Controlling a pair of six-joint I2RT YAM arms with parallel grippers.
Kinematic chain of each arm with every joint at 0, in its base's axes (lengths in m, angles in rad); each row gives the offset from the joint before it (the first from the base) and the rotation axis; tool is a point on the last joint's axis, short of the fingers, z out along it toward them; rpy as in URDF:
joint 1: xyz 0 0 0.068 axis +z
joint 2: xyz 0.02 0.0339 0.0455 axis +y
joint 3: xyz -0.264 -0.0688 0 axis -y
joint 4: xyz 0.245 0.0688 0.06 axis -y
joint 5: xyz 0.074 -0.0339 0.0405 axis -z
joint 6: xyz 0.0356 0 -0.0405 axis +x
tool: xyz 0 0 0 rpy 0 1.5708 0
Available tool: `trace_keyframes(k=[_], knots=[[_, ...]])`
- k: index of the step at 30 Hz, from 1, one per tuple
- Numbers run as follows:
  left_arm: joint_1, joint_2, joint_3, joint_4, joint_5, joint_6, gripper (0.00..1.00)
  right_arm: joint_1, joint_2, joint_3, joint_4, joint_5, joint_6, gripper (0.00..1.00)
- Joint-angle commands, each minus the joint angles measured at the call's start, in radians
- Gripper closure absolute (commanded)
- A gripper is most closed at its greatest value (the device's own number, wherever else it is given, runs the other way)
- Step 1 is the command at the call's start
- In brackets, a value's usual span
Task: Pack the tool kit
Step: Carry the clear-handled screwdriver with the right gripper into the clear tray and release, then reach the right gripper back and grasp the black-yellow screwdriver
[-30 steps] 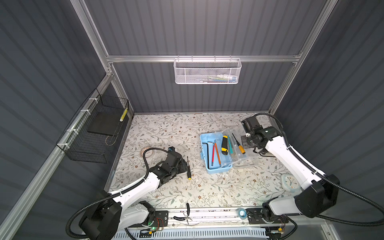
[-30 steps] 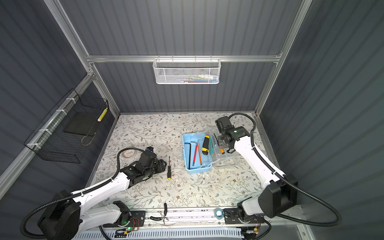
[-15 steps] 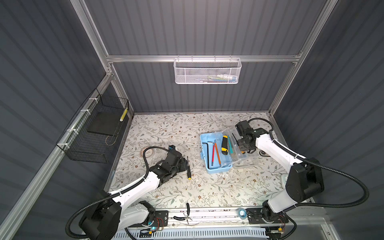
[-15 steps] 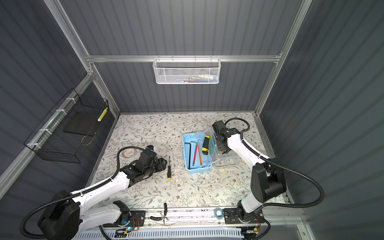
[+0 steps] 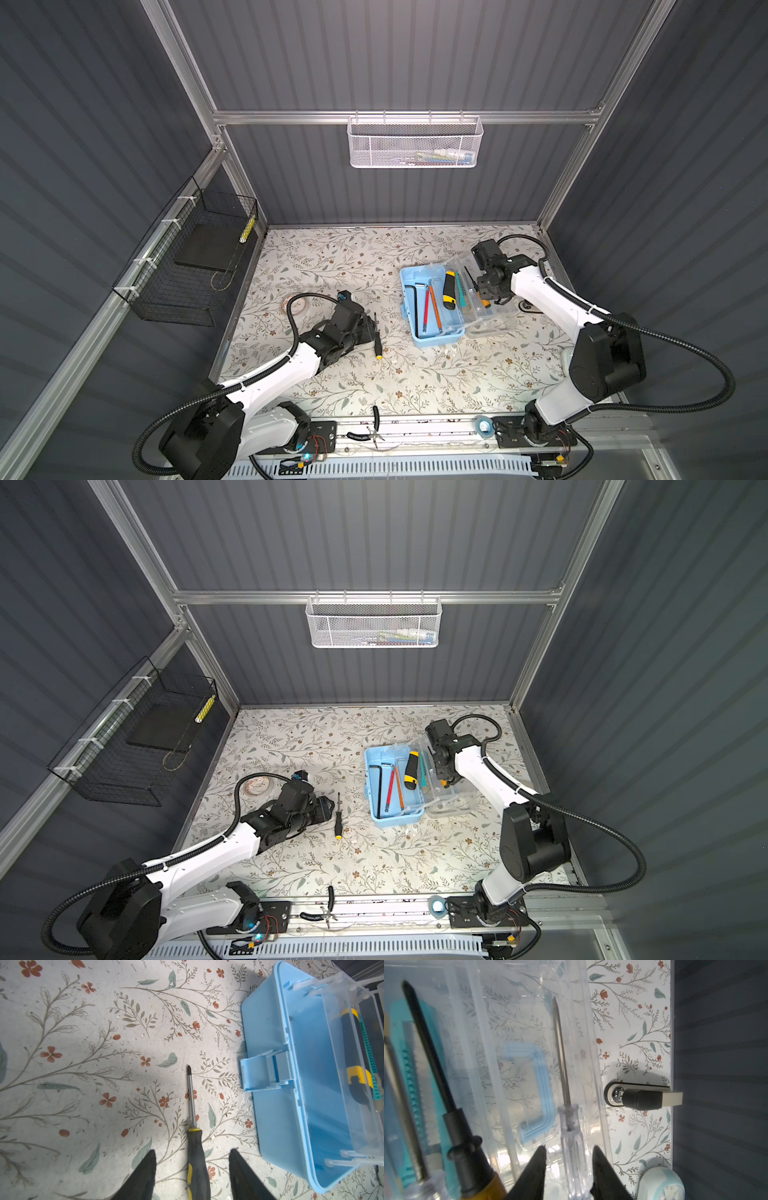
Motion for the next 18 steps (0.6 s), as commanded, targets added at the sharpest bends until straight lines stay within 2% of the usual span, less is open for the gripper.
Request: trace_keyframes(k=[1, 7, 10, 13, 18], knots=[[0.004, 0.002, 0.019, -0.012, 0.008, 0.018, 0.43, 0.003, -0.039, 0.053, -0.051, -0.008, 0.027, 0.59], [0.004, -0.004, 0.019, -0.022, 0.005, 0.018, 0.43, 0.058, -0.165, 0.136, -0.101, -0.108, 0.075, 0.59], [0.004, -0.007, 0.021, -0.026, 0.002, 0.017, 0.43, 0.157, -0.203, 0.179, -0.114, -0.139, 0.117, 0.56], [0.004, -0.011, 0.024, -0.026, -0.004, 0.018, 0.43, 0.290, -0.211, 0.213, -0.111, -0.148, 0.162, 0.42], [0.004, -0.032, 0.033, -0.058, -0.028, 0.032, 0.43, 0.472, -0.156, 0.264, -0.066, -0.215, 0.244, 0.40]])
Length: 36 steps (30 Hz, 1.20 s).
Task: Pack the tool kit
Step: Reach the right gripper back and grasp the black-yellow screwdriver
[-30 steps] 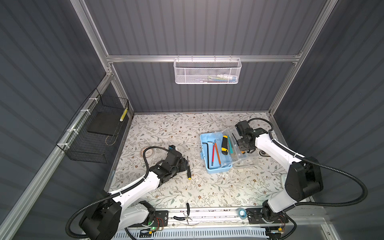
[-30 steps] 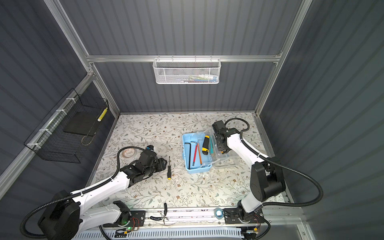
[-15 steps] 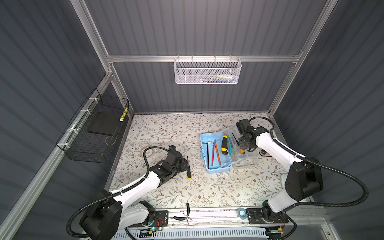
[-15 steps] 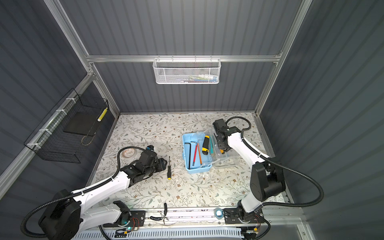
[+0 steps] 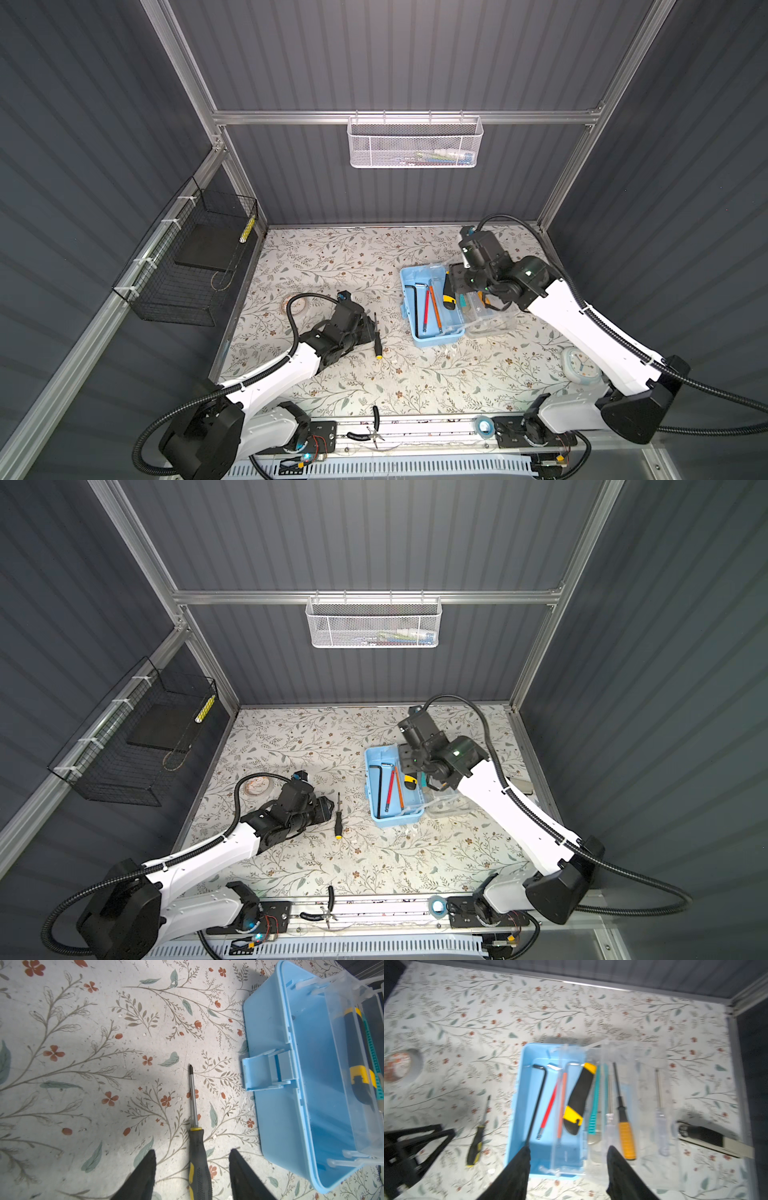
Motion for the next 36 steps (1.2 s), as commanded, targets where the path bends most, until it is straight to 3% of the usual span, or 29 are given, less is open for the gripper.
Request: trace_keyframes(k=[1, 6, 14, 22, 36], knots=[[0.005, -0.034, 0.034, -0.052, -0.028, 0.033, 0.43, 0.087, 0.064, 0.026, 0.011, -0.078, 0.093, 0.41], [0.032, -0.098, 0.029, -0.108, -0.054, 0.044, 0.42, 0.199, 0.208, 0.049, 0.076, -0.178, 0.145, 0.43], [0.134, -0.272, -0.063, -0.165, -0.003, 0.003, 0.41, 0.319, 0.461, 0.123, 0.126, -0.281, 0.166, 0.50], [0.162, -0.433, -0.129, -0.235, -0.009, -0.031, 0.40, 0.326, 0.634, 0.168, 0.121, -0.324, 0.174, 0.52], [0.164, -0.397, -0.154, -0.193, 0.020, -0.034, 0.40, 0.307, 0.772, 0.217, 0.059, -0.309, 0.173, 0.55]])
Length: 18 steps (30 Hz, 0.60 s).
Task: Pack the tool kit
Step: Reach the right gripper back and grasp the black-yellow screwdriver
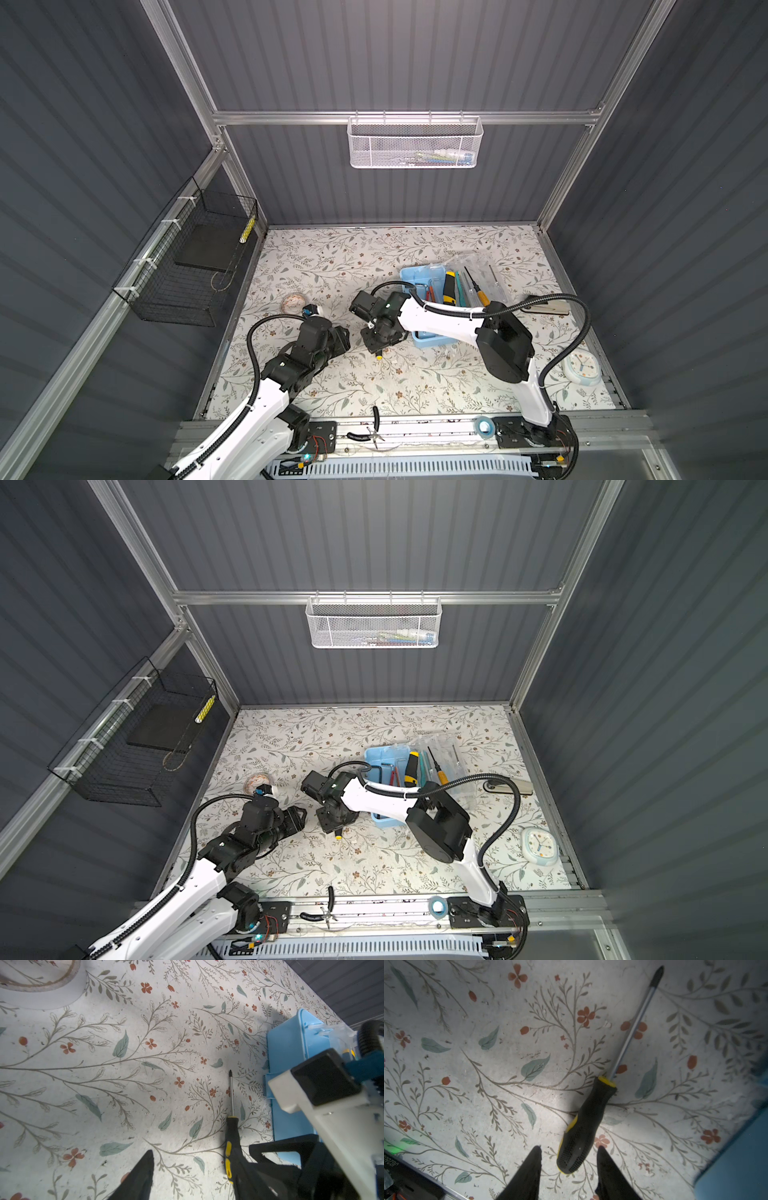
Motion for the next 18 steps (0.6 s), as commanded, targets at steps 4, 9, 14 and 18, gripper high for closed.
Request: trace_keyframes(k=[4, 9, 14, 18], knots=[[0.006, 0.023, -0.012, 0.024, 0.021, -0.001, 0.40, -0.012, 0.045, 0.007, -0.027, -0.003, 0.008, 0.56], [0.006, 0.033, -0.013, 0.032, 0.023, -0.001, 0.40, -0.017, 0.061, 0.003, -0.012, -0.011, 0.007, 0.69], [0.006, 0.035, -0.015, 0.030, 0.022, 0.000, 0.40, -0.018, 0.061, -0.009, 0.001, -0.023, 0.010, 0.85], [0.006, 0.045, -0.009, 0.037, 0.021, 0.001, 0.40, -0.024, 0.055, -0.014, 0.001, -0.025, 0.008, 0.91]])
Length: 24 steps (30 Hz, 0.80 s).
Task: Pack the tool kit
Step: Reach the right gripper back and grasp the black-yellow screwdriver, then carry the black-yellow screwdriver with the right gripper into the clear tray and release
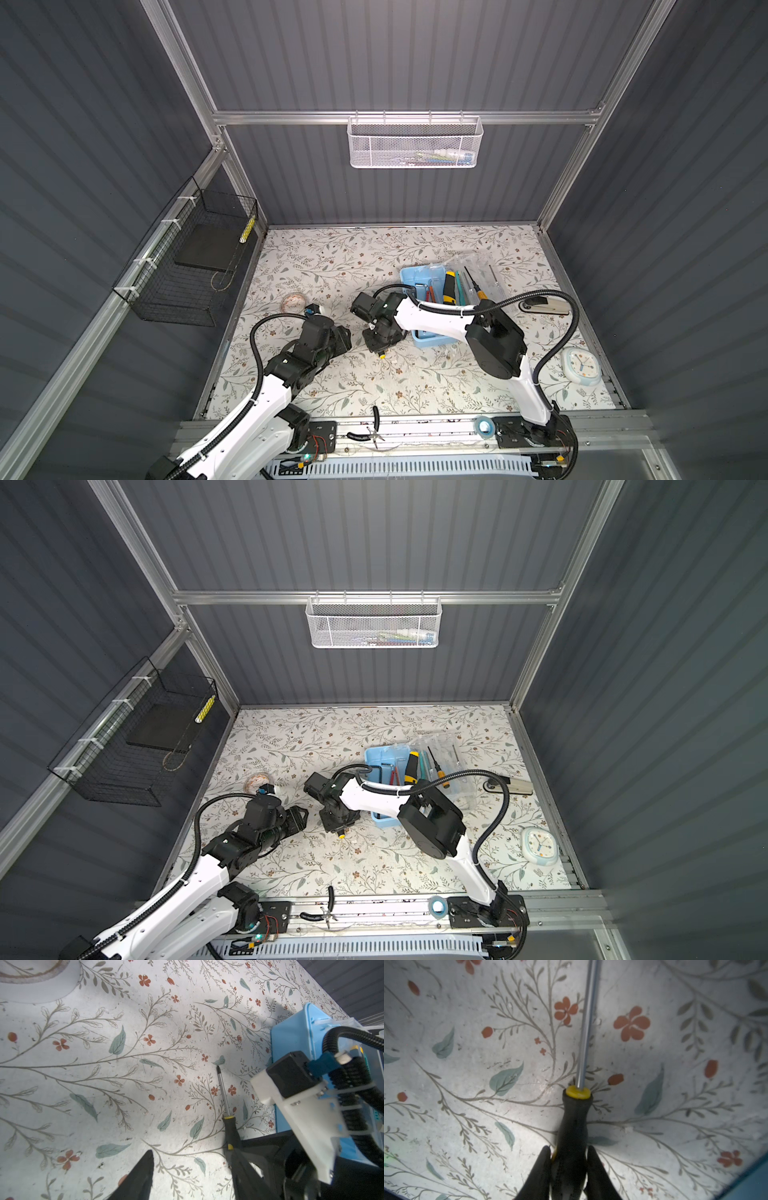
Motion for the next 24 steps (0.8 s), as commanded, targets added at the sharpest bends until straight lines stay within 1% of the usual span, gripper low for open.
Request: trace_keyframes(k=[1, 2, 6, 10, 13, 16, 19, 24], knots=[[0.007, 0.013, -0.005, 0.019, 0.015, 0.002, 0.40, -0.008, -0.006, -0.018, -0.002, -0.002, -0.002, 0.93], [0.007, 0.019, -0.001, 0.019, 0.016, 0.003, 0.40, -0.010, -0.011, -0.024, 0.000, 0.000, -0.003, 1.00], [0.006, 0.031, 0.018, 0.014, 0.011, 0.018, 0.40, -0.017, -0.044, -0.035, -0.001, 0.008, -0.010, 1.00], [0.007, 0.047, 0.032, 0.023, 0.012, 0.027, 0.40, -0.027, -0.111, -0.045, -0.008, 0.027, -0.028, 1.00], [0.007, 0.066, 0.041, 0.033, 0.015, 0.031, 0.40, -0.039, -0.171, -0.044, -0.030, 0.050, -0.051, 1.00], [0.007, 0.078, 0.048, 0.043, 0.017, 0.036, 0.40, -0.059, -0.241, -0.045, -0.064, 0.096, -0.081, 1.00], [0.006, 0.093, 0.058, 0.053, 0.021, 0.043, 0.40, -0.105, -0.323, -0.052, -0.117, 0.156, -0.118, 1.00], [0.006, 0.125, 0.071, 0.083, 0.027, 0.056, 0.40, -0.241, -0.488, -0.133, -0.160, 0.259, -0.181, 1.00]])
